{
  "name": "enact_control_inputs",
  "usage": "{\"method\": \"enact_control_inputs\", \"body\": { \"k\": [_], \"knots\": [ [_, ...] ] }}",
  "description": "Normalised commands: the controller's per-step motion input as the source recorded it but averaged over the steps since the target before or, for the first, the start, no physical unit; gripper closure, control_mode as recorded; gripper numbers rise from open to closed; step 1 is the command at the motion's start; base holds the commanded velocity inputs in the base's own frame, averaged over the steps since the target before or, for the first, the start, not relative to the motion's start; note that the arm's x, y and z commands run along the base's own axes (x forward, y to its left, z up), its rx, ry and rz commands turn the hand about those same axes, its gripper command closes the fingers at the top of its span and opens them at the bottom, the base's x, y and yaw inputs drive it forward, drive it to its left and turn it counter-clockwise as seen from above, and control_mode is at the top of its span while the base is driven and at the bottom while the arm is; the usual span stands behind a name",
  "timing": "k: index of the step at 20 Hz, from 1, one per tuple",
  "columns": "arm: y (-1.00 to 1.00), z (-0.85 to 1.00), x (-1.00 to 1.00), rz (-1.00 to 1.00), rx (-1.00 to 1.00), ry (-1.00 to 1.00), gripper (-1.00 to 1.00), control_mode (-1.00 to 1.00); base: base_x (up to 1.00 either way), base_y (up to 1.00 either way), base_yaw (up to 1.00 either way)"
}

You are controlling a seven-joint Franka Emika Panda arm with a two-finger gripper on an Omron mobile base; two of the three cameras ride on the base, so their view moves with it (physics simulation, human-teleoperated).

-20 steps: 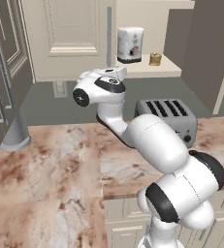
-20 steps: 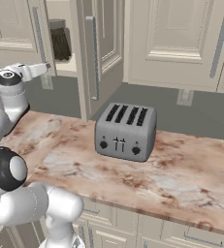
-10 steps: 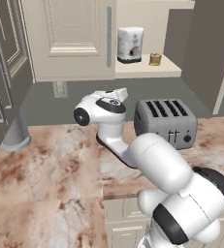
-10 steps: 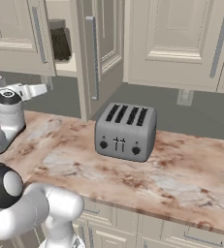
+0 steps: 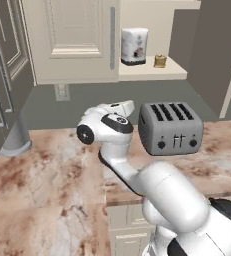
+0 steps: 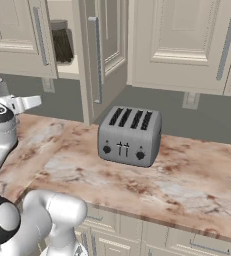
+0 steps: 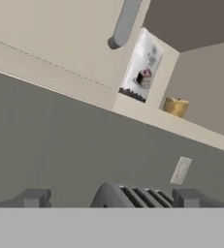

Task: Pick the jar and candle from the dining table and place them in the open cabinet. Close the cabinet after placing the objects.

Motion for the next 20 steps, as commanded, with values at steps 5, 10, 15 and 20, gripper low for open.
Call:
{"method": "enact_control_inputs", "body": {
  "k": [5,10,15,20],
  "knots": [
    [0.12,0.26,-0.81,0.0,0.01,0.0,-1.0,-1.0,0.0,0.0,0.0],
    [-0.01,0.29,-0.9,-0.06,0.08,0.0,-1.0,-1.0,0.0,0.0,0.0],
    [-0.23,0.24,-0.76,-0.05,0.09,0.02,-1.0,-1.0,0.0,0.0,0.0],
    [-0.29,0.13,-0.85,-0.05,0.11,0.02,-1.0,-1.0,0.0,0.0,0.0]
  ]
}}
